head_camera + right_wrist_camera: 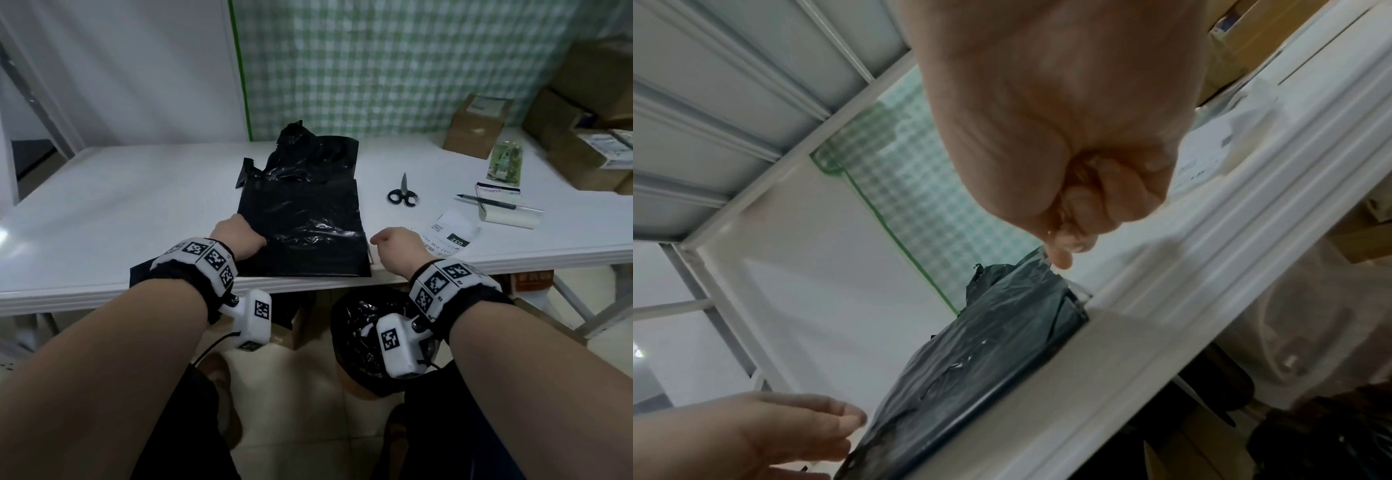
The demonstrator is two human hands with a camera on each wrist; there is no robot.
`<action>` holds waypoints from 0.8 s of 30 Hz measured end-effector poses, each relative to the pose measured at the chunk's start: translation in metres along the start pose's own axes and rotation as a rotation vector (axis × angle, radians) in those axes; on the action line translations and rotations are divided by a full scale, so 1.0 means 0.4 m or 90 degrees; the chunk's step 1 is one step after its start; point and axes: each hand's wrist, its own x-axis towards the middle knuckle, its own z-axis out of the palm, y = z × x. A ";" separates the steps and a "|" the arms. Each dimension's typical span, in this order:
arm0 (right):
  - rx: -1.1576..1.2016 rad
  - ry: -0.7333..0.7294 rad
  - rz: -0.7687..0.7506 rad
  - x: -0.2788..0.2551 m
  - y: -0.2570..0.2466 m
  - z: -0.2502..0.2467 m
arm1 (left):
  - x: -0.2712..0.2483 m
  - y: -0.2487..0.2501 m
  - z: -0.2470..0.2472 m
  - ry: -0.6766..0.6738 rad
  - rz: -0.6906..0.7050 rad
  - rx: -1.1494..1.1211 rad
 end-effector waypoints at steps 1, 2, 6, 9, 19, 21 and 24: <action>0.014 0.001 0.014 0.016 -0.002 0.006 | 0.012 -0.002 -0.002 0.012 -0.021 -0.079; 0.034 0.000 0.031 0.033 -0.005 0.014 | 0.026 -0.002 -0.005 0.019 -0.044 -0.146; 0.103 -0.041 0.069 0.079 -0.036 0.050 | 0.075 0.001 -0.019 0.023 -0.119 -0.327; 0.112 -0.032 0.048 0.096 -0.057 0.062 | 0.103 0.001 -0.028 -0.014 -0.178 -0.441; 0.193 -0.008 0.023 0.113 -0.040 0.049 | 0.102 0.075 -0.042 -0.082 -0.160 -0.531; 0.189 0.056 0.040 0.112 -0.029 0.035 | 0.104 0.098 -0.060 0.036 -0.067 -0.526; 0.174 0.123 0.085 0.108 0.000 0.001 | 0.104 0.129 -0.109 0.165 0.066 -0.433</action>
